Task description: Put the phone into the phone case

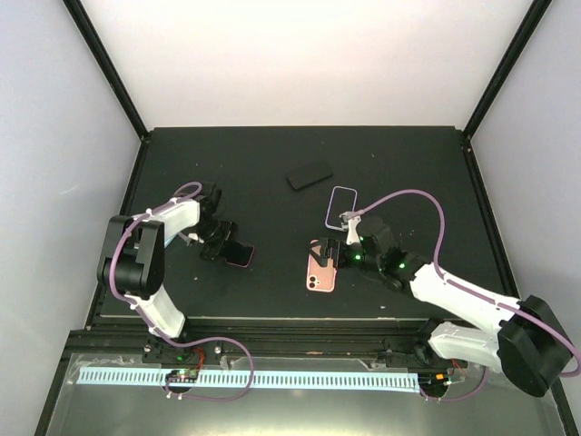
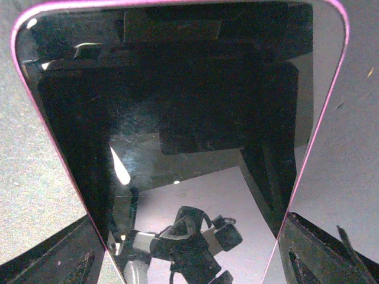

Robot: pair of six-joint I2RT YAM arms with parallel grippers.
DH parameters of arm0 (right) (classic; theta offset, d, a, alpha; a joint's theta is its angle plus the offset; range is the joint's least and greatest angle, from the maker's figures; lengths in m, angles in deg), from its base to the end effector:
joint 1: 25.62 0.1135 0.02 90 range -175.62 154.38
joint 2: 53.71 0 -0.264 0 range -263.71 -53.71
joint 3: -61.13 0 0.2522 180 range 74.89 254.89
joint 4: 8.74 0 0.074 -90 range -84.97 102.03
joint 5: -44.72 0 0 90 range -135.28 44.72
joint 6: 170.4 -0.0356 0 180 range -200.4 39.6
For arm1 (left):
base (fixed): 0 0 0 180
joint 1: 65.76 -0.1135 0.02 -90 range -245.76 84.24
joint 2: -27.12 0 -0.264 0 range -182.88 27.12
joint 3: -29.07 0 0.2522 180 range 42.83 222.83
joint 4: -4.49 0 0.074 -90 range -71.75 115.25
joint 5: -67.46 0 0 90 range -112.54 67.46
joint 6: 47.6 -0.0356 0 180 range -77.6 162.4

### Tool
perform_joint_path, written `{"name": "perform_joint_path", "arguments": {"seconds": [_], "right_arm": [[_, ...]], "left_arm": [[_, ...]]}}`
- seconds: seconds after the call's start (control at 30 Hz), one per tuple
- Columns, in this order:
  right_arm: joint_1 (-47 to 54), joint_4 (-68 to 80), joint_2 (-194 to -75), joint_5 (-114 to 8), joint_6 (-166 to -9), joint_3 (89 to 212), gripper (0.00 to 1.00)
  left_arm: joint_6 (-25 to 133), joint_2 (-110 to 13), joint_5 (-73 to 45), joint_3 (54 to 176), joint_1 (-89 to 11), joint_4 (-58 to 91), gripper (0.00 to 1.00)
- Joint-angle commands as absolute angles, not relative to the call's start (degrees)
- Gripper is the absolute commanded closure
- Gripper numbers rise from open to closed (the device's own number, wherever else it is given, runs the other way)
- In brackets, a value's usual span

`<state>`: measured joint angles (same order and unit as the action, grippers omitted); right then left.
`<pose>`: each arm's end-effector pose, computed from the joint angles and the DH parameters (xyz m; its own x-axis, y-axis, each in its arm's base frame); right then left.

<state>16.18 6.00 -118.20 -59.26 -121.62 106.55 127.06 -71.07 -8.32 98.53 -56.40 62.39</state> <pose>0.1693 0.1629 0.2090 -0.8368 0.1095 -0.5364 -0.3257 0.6879 0.6486 0.2799 -0.0550 0.1453 -0.2628 -0.9349 0.2387 -0.9647 0.2504 -0.0814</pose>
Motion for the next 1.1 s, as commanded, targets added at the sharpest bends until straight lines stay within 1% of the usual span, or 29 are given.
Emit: {"name": "perform_joint_path", "arguments": {"seconds": [0.0, 0.2, 0.33, 0.4, 0.47, 0.53, 0.67, 0.8, 0.87, 1.0, 1.07], "right_arm": [[16.46, 9.12, -115.8, -54.45, -120.18, 107.69, 0.0], [16.44, 13.49, -116.36, -52.44, -118.93, 110.71, 0.01], [16.39, 15.67, -117.67, -51.64, -118.14, 112.36, 0.03], [16.42, 16.21, -118.49, -52.52, -117.73, 113.03, 0.04], [16.44, 15.34, -119.13, -54.7, -117.5, 113.1, 0.07], [16.46, 13.61, -119.77, -57.16, -117.65, 112.59, 0.12], [16.63, 9.83, -122.88, -63.0, -118.19, 112.31, 0.24], [17.75, 9.02, -127.7, -65.83, -118.81, 114.4, 0.45], [18.84, 8.77, -130.15, -66.4, -119.02, 115.73, 0.52], [20.89, 6.26, -135.22, -69.28, -119.9, 117.09, 0.64], [21.89, 4.4, -137.16, -71.0, -120.39, 117.25, 0.66]], "left_arm": [[125.69, -73.41, -6.95, 93.73, -54.55, 59.29, 0.24], [124.03, -71.02, -5.73, 92.12, -52.77, 59.02, 0.25], [123.25, -68.92, -4.21, 90.79, -50.67, 57.89, 0.26], [122.29, -68.06, -4.09, 90.56, -49.18, 58.16, 0.26], [121.47, -67.18, -3.66, 89.62, -47.8, 57.44, 0.26], [120.89, -65.87, -3.28, 88.23, -46.21, 56.47, 0.26], [119.38, -63.96, -0.84, 85.43, -43.57, 53.57, 0.27], [118.34, -61.65, 0.95, 83.18, -42.32, 51.03, 0.27], [117.61, -60.55, 0.68, 82.62, -41.64, 50.74, 0.27], [115.93, -59.28, 2.31, 81.4, -40.98, 49.41, 0.27], [115.4, -58.53, 2.67, 80.84, -40.66, 49.18, 0.27]]}}
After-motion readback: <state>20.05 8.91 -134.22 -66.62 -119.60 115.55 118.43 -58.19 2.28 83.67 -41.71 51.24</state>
